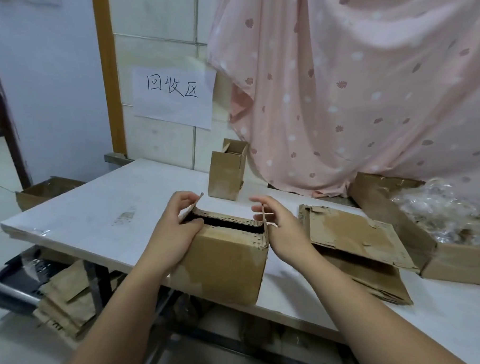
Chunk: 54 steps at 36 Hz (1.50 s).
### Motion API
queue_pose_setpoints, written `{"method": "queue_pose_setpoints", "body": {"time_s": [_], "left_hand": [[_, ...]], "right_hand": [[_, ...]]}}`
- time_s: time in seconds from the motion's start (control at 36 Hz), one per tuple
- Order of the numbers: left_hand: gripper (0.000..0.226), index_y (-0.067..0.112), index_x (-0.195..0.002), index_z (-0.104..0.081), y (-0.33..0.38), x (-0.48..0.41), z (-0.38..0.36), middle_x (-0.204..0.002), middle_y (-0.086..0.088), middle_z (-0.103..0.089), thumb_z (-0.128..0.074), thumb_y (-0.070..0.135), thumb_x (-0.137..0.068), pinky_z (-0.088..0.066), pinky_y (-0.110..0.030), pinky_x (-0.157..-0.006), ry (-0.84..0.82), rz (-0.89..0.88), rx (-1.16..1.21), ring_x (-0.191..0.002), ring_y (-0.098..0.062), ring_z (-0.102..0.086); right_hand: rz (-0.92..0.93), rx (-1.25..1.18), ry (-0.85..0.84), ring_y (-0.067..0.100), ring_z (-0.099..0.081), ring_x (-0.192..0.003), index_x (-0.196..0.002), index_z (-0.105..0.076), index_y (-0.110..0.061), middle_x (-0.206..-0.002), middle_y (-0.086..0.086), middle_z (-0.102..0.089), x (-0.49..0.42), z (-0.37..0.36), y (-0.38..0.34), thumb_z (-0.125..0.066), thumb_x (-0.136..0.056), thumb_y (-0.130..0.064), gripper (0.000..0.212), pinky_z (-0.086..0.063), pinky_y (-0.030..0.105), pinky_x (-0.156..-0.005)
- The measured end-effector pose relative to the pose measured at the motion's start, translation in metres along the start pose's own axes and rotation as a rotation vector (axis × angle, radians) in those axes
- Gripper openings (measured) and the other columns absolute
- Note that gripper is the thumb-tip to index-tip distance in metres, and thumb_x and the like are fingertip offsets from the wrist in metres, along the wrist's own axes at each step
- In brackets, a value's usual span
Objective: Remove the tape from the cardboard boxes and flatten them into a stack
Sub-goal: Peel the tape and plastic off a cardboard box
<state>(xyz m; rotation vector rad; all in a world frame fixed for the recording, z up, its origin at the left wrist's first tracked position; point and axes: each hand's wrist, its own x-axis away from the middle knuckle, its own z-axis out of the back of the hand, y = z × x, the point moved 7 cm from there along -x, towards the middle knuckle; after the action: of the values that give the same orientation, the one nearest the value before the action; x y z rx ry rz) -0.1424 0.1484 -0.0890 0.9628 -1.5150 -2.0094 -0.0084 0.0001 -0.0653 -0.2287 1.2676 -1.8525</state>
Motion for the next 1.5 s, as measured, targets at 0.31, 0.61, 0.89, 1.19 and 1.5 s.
{"method": "queue_pose_setpoints", "body": {"time_s": [0.31, 0.61, 0.89, 1.19, 1.5], "left_hand": [[0.055, 0.042, -0.122, -0.059, 0.003, 0.015, -0.007, -0.129, 0.036, -0.044, -0.072, 0.055, -0.07, -0.027, -0.002, -0.093, -0.186, -0.208, -0.266, -0.116, 0.025, -0.035], [0.082, 0.046, -0.134, -0.045, 0.005, 0.014, -0.005, -0.145, 0.029, -0.03, -0.062, 0.068, -0.057, -0.022, -0.021, -0.111, -0.33, -0.199, -0.54, -0.132, 0.008, -0.026], [0.058, 0.044, -0.122, -0.057, 0.004, 0.019, -0.002, -0.13, 0.033, -0.043, -0.075, 0.05, -0.068, -0.033, -0.022, -0.102, -0.127, -0.185, -0.451, -0.118, 0.008, -0.04], [0.055, 0.042, -0.12, -0.051, 0.005, 0.026, -0.021, -0.1, 0.011, -0.05, -0.028, 0.068, -0.076, -0.033, -0.022, -0.084, -0.195, -0.13, -0.222, -0.107, -0.013, -0.034], [0.052, 0.04, -0.086, -0.07, -0.039, 0.022, -0.028, -0.094, 0.005, -0.073, -0.025, 0.063, -0.093, -0.049, -0.046, -0.095, -0.103, 0.301, 0.151, -0.098, -0.02, -0.065]], "right_hand": [[-0.103, 0.007, -0.028, 0.007, -0.053, -0.117, -0.119, -0.055, -0.029, -0.124, -0.009, -0.059, 0.003, -0.018, 0.004, -0.057, -0.094, -0.027, 0.025, -0.041, 0.027, -0.1], [0.112, 0.193, 0.168, -0.007, -0.051, -0.101, -0.092, -0.068, -0.025, -0.103, -0.016, -0.062, 0.034, -0.003, -0.007, -0.06, -0.088, -0.039, 0.017, -0.036, 0.013, -0.083], [0.161, 0.269, -0.114, -0.02, -0.018, -0.122, -0.125, -0.027, -0.057, -0.144, -0.028, -0.01, 0.054, -0.014, 0.023, -0.069, -0.082, -0.038, 0.063, -0.016, -0.005, -0.092], [-0.43, -0.438, -0.07, 0.022, -0.058, -0.086, -0.116, -0.049, -0.031, -0.104, 0.005, -0.059, 0.018, 0.007, 0.037, -0.043, -0.1, -0.035, 0.018, -0.054, 0.041, -0.073], [-0.508, -0.971, -0.243, 0.022, -0.066, -0.09, -0.136, -0.048, -0.021, -0.126, 0.012, -0.056, 0.018, -0.008, 0.044, -0.063, -0.081, -0.012, 0.057, -0.055, 0.034, -0.071]]}}
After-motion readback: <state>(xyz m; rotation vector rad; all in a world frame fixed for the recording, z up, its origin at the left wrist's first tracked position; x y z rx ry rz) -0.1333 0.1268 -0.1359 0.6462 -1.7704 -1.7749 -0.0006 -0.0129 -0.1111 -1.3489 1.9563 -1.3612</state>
